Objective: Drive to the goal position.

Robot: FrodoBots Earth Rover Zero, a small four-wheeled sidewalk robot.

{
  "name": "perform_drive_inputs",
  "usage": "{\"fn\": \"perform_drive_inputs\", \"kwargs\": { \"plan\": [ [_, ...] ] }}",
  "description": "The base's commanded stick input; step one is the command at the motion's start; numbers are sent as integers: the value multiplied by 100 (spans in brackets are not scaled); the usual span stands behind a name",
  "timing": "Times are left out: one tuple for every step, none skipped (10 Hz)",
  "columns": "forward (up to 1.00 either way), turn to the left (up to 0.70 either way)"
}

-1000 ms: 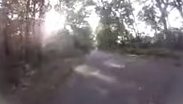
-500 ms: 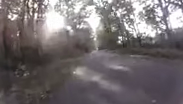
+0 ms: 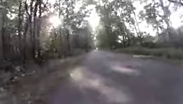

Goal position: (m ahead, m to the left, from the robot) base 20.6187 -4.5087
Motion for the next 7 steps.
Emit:
{"fn": "perform_drive_inputs", "kwargs": {
  "plan": [
    [70, -1],
    [70, -1],
    [70, -1],
    [70, -1],
    [70, -1],
    [70, -1],
    [70, -1]
  ]
}}
